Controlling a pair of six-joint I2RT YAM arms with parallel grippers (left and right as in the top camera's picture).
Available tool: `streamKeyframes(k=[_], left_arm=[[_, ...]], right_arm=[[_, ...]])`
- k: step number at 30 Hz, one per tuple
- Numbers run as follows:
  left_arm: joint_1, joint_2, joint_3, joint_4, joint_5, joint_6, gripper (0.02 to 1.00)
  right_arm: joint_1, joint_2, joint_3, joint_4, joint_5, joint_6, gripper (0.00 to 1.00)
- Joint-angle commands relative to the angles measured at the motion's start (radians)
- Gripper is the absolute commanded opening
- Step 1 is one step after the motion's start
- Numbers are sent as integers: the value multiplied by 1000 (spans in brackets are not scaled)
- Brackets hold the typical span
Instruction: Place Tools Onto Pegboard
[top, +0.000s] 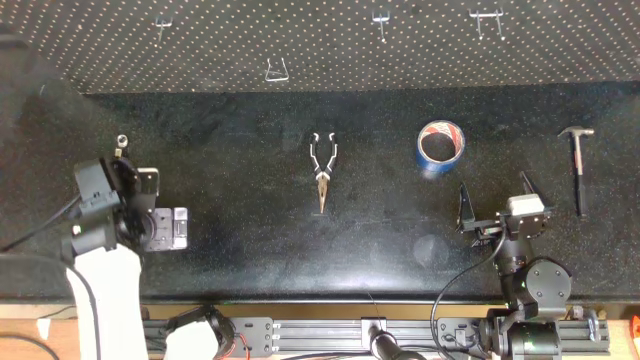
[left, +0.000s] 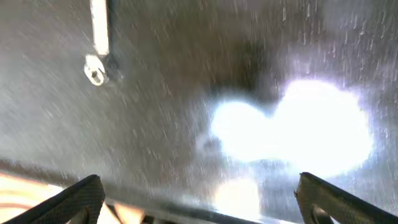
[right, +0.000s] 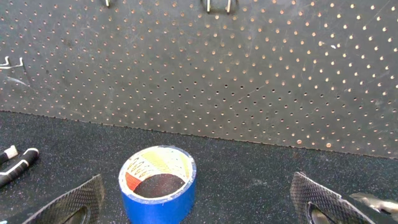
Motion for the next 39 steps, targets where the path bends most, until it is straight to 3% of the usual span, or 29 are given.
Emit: streamKeyframes(k=[1,3,7,15,21,36,37,39], left_arm=[[167,147,97,-11,120,97,993],[320,232,140,-2,226,262,993],[402,439,256,92,238,324,993],[375,803,570,143,278,358,993],[283,921,598,160,271,364,993],[243,1013,625,147,201,360,996],[239,1019,625,144,187,360,853],[236,1024,624,125,181,346,272]], right_arm=[[-6,-7,-3,-6,9,-14,976],[-6,-7,-3,-6,9,-14,976],[-6,-7,-3,-6,9,-14,976],[-6,-7,-3,-6,9,-14,976],[-6,-7,-3,-6,9,-14,976],[-6,-7,-3,-6,9,-14,976],[-6,-7,-3,-6,9,-14,976],[-6,-7,-3,-6,9,-14,976]])
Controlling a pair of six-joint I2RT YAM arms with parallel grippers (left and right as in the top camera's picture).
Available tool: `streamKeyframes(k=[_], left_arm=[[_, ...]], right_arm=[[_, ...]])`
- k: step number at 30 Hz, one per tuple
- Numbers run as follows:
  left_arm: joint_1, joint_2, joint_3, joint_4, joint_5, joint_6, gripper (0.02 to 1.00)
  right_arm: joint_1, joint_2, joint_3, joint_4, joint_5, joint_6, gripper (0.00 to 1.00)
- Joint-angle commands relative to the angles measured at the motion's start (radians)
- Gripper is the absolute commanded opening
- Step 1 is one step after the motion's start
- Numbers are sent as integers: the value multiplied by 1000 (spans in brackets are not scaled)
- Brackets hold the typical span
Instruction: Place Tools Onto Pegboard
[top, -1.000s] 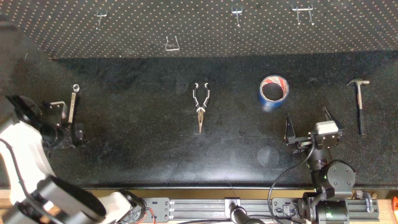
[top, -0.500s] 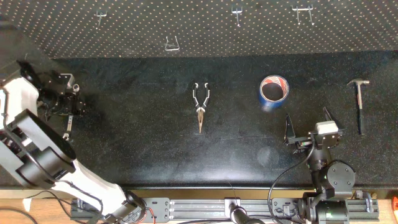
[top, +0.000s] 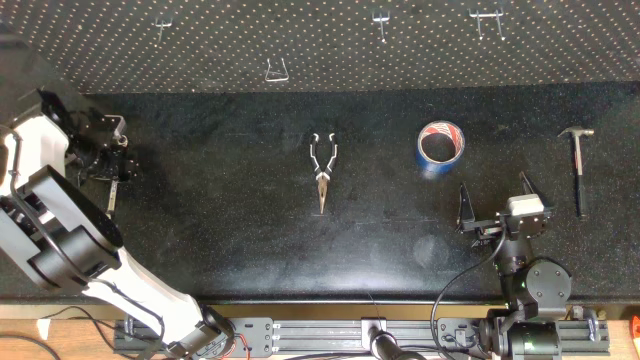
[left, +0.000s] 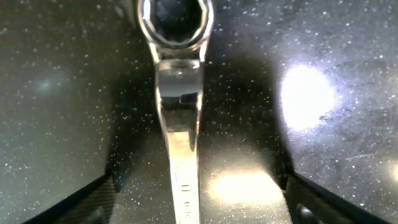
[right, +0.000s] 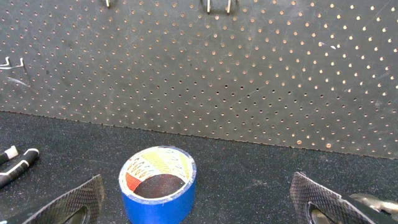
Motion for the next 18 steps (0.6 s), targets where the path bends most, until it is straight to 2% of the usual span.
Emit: streamKeyframes(k=[1,2,5,8,10,13,16,18], left_arm=[[-10,54,5,-26,-29,-34,141],[-9,54,5,-29,-29,-57,29],[6,61,3,-25,-23,-94,29],[19,36,2,-53,-117,-158,27],[15,-92,0,-60,-123,-235,29],[14,-359,-23,-38,-123,-474,29],[-8,-620,-153,56,-122,-479,29],[-51,-858,-389,230,-92,-480,29]], right_arm=[[-6,-7,-3,-6,9,-14,976],[-6,-7,-2,-6,9,-14,976],[-6,-7,-3,-6,9,-14,976],[-6,-7,-3,-6,9,-14,976],[-6,-7,-2,-6,9,-14,976],[-6,-7,-3,-6,9,-14,976],[-6,-7,-3,-6,9,-14,976],[-6,-7,-3,-6,9,-14,976]])
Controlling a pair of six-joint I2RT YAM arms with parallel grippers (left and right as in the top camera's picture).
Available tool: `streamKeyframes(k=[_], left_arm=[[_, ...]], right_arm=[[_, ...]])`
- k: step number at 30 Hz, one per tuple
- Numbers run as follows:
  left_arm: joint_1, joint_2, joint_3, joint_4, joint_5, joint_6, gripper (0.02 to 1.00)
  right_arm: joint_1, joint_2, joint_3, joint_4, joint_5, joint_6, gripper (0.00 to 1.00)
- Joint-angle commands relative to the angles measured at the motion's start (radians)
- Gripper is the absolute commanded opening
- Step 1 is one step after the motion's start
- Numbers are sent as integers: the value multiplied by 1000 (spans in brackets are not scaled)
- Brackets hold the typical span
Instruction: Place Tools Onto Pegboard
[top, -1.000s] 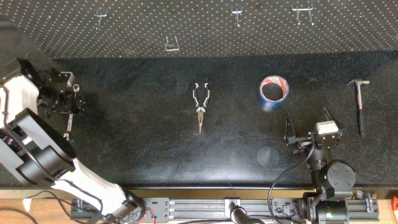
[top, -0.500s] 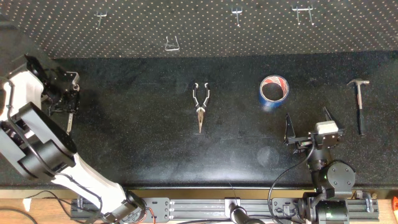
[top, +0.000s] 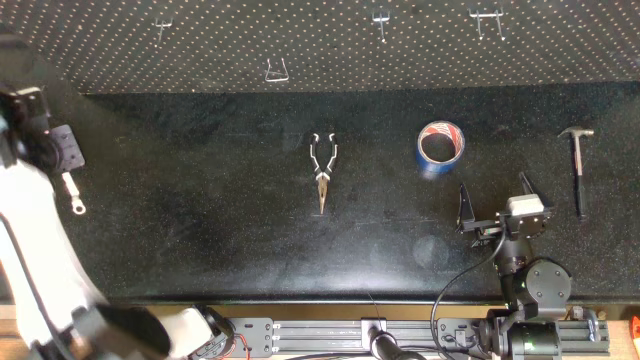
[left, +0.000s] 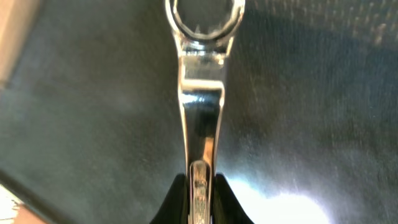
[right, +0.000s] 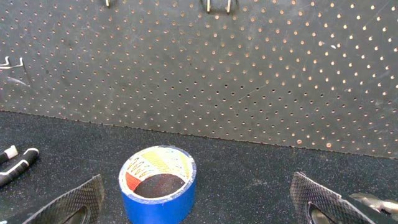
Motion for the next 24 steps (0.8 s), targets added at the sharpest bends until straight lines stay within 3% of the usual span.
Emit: streamKeyframes(k=[1,6,9,16,24], left_arm=[[-100,-439,-415,263,27,-72,29],[-454,-613,-616,484,26,-112,29],[-459,-498,-615,639,26,-127,29],[-460,-374,-598,774,46,-127,29],[-485,-272,-474,780,98,-150,27]], right_arm=[[-6,-7,-3,-6,9,-14,976],[-6,-7,-3,-6,9,-14,976],[-6,-7,-3,-6,9,-13,976],[-6,-7,-3,-6,9,-14,976],[-6,-7,-3,-6,9,-14,976]])
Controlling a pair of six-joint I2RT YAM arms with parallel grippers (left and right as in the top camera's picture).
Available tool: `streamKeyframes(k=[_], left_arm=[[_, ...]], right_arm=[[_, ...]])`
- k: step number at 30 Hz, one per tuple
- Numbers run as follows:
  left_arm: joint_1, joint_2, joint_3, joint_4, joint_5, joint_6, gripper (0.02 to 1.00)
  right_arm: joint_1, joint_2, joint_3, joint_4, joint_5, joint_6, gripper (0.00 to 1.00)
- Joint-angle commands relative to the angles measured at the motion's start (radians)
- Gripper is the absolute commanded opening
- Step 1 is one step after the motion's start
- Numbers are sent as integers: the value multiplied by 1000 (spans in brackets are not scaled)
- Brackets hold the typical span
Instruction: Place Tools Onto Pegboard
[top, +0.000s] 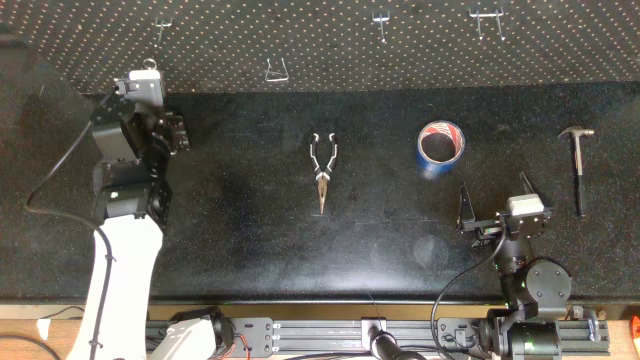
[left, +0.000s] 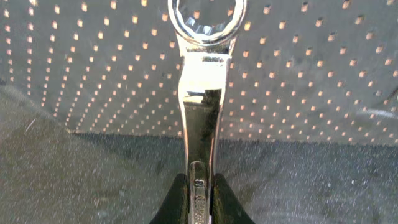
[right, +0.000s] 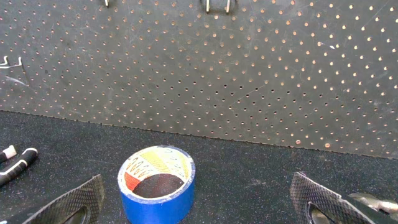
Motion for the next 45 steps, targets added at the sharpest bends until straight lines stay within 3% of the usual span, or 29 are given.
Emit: streamKeyframes(k=[1,4,7,26,45], left_arm=[[-34,56,100,13,29,-20,29],[-50,90,111,18,27,-20,27],[-49,110,111,37,-40,-21,29],[-48,42,111,-29,-44,-72,29],[-48,132,111,61,-62,-72,27]], right_arm=[[-6,-7,-4,-3,6,-11,976],[-6,-7,-4,-3,6,-11,976],[-6,-7,-4,-3,6,-11,976],[-6,-7,-3,-3,6,-11,976],[-6,-7,-4,-3,6,-11,976]])
